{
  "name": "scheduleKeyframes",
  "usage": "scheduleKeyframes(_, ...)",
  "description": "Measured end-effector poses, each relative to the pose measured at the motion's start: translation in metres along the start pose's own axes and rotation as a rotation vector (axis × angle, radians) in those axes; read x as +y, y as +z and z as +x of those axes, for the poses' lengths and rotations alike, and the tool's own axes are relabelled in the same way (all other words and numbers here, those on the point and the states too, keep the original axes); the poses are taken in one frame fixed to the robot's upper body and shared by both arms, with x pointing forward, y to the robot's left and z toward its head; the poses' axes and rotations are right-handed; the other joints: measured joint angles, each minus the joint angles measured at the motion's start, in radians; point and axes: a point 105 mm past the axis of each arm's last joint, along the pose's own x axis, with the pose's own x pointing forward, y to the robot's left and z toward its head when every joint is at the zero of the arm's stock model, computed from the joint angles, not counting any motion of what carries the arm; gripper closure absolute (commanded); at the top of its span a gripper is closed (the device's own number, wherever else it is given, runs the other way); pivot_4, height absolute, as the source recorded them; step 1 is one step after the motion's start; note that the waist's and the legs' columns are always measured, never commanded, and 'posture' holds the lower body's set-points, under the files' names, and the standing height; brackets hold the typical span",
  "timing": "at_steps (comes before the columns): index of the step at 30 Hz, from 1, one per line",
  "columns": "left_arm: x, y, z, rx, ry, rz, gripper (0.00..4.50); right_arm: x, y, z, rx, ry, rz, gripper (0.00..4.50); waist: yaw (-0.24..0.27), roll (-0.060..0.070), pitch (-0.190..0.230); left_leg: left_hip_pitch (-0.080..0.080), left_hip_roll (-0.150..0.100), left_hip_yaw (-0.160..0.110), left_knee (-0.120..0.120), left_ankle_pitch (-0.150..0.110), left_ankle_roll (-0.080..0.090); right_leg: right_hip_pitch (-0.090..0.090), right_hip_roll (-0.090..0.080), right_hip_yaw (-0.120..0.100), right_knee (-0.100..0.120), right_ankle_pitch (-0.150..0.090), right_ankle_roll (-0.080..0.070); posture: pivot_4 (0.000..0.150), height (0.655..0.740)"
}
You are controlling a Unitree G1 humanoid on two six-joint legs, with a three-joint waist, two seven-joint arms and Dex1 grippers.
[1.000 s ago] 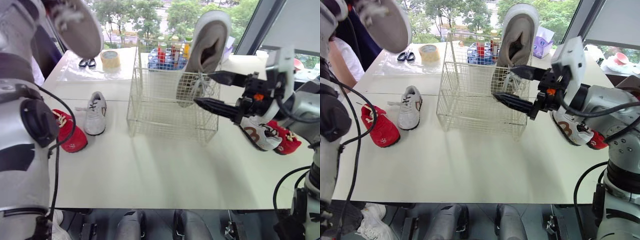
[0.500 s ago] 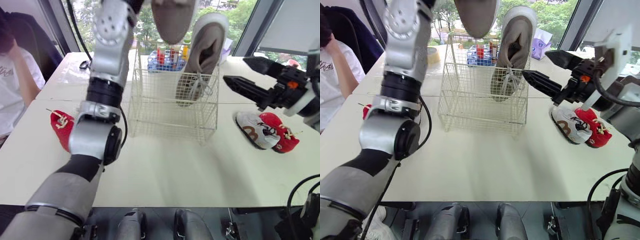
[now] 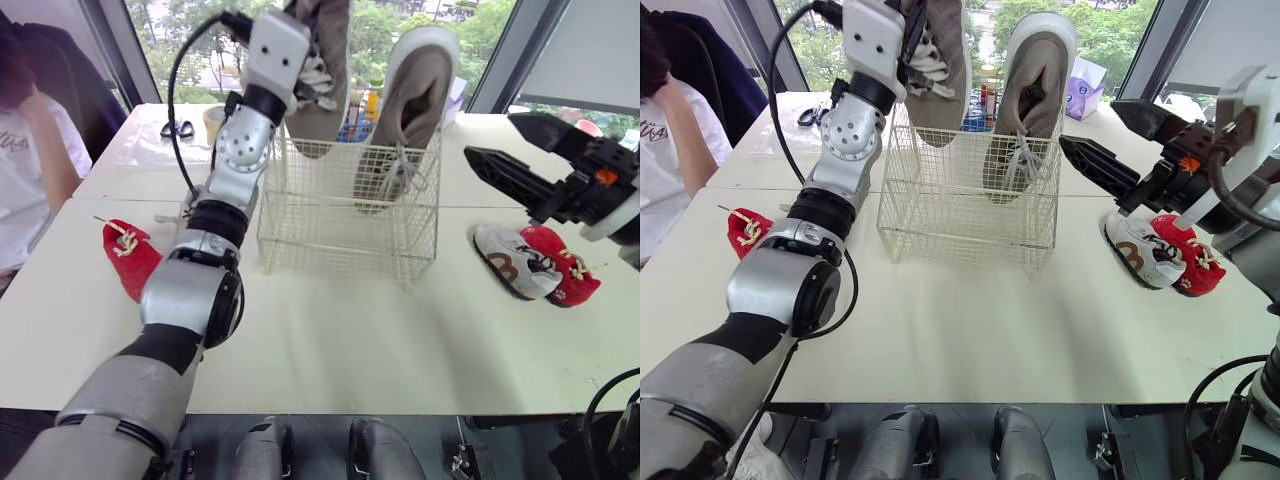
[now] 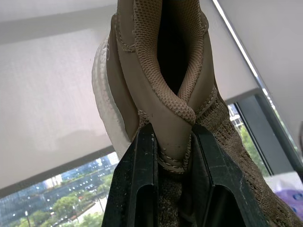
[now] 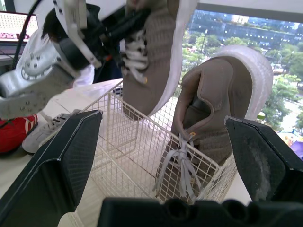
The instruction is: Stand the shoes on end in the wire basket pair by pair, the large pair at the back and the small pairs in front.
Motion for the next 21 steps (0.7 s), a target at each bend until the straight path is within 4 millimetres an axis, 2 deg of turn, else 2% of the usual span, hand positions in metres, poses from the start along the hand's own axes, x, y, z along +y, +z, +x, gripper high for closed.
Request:
scheduleKeyframes(3,-0.006,-0.012,-0.009,0.036,-0.011,-0.021,4.18,0.002,-0.003,0.003,0.003,0.012,0.004,0.0,-0.001,0.0,0.0,0.0,0.0,0.0,0.0,0.0,0.0,0.0,0.0,0.0,0.0,0.0,0.0,0.15,0.74)
scheduleKeyframes(7,-0.005,-0.014,-0.012,0.046,-0.018,-0.072,4.18,0.001,-0.007,0.007,0.012,0.018,0.015,0.0,-0.001,0.0,0.0,0.0,0.0,0.0,0.0,0.0,0.0,0.0,0.0,0.0,0.0,0.0,0.0,0.15,0.74)
scheduleKeyframes(8,-0.004,-0.014,-0.015,0.05,-0.021,-0.098,3.16,0.0,-0.008,0.007,0.015,0.015,0.016,0.0,-0.001,0.0,0.0,0.0,0.0,0.0,0.0,0.0,0.0,0.0,0.0,0.0,0.0,0.0,0.0,0.15,0.74)
scheduleKeyframes(9,-0.004,-0.017,-0.018,0.063,-0.031,-0.128,2.77,-0.001,-0.009,0.007,0.016,0.013,0.018,0.0,-0.001,0.0,0.0,0.0,0.0,0.0,0.0,0.0,0.0,0.0,0.0,0.0,0.0,0.0,0.0,0.15,0.74)
scheduleKeyframes(14,-0.01,-0.025,-0.046,0.131,-0.087,-0.264,0.12,-0.005,-0.017,0.011,0.035,0.002,0.016,0.0,-0.002,0.001,0.0,0.0,0.0,0.0,0.0,0.001,-0.001,0.0,0.0,0.0,0.001,0.0,0.0,0.15,0.74)
scheduleKeyframes(17,-0.008,-0.017,-0.06,0.167,-0.106,-0.309,0.05,-0.015,-0.026,0.013,0.062,-0.047,0.009,0.0,-0.002,0.0,0.0,0.0,0.0,0.0,0.0,0.003,-0.006,0.0,0.0,0.001,0.001,0.0,0.0,0.15,0.74)
scheduleKeyframes(21,0.006,0.005,-0.073,0.207,-0.11,-0.369,0.05,-0.03,-0.04,0.013,0.093,-0.124,0.013,0.0,-0.001,0.001,-0.001,0.001,0.0,-0.001,0.0,0.004,-0.006,0.001,0.0,0.001,0.001,0.0,0.0,0.15,0.74)
